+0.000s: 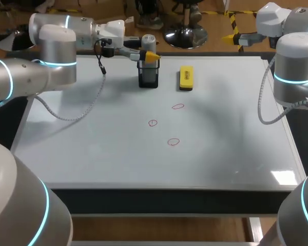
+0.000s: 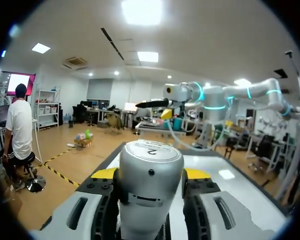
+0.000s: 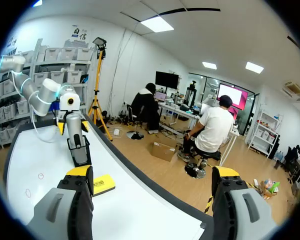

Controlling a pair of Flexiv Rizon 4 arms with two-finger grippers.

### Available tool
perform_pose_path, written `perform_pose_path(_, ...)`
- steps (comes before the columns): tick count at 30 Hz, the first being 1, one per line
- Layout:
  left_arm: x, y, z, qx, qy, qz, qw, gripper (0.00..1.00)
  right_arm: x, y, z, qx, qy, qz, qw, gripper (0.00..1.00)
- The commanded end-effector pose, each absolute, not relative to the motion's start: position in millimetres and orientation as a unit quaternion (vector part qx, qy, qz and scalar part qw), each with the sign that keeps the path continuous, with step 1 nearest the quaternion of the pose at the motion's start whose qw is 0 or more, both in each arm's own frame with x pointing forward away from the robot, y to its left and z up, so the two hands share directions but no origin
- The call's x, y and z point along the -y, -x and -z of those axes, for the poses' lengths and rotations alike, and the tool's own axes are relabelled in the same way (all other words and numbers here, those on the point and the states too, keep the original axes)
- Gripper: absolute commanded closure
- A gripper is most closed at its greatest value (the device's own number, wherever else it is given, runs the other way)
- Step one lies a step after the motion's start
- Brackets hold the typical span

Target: Pick up the inspection probe, press it on each red-marked spot on the whiteboard one by one, put down the probe, pick up the eraser, and wipe off all the red marks.

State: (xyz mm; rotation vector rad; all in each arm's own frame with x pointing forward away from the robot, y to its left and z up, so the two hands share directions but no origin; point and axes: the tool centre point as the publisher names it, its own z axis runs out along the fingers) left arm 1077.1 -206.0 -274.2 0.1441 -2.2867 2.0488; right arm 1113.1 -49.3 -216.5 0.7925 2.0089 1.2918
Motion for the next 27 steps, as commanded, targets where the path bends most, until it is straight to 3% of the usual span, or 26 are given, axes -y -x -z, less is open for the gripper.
perform_pose_path(1,203,-1079,274,0.746,-0.045,-0.663,0.035,1.0,49,-1114,216,-0.76,-0.3,-0.488,0.307,0.0)
perform_pose_path(27,195,-1081,208,0.74,-0.019,-0.672,0.019,1.0,49,-1114,216,-0.76,-0.3,-0.488,0.307,0.0)
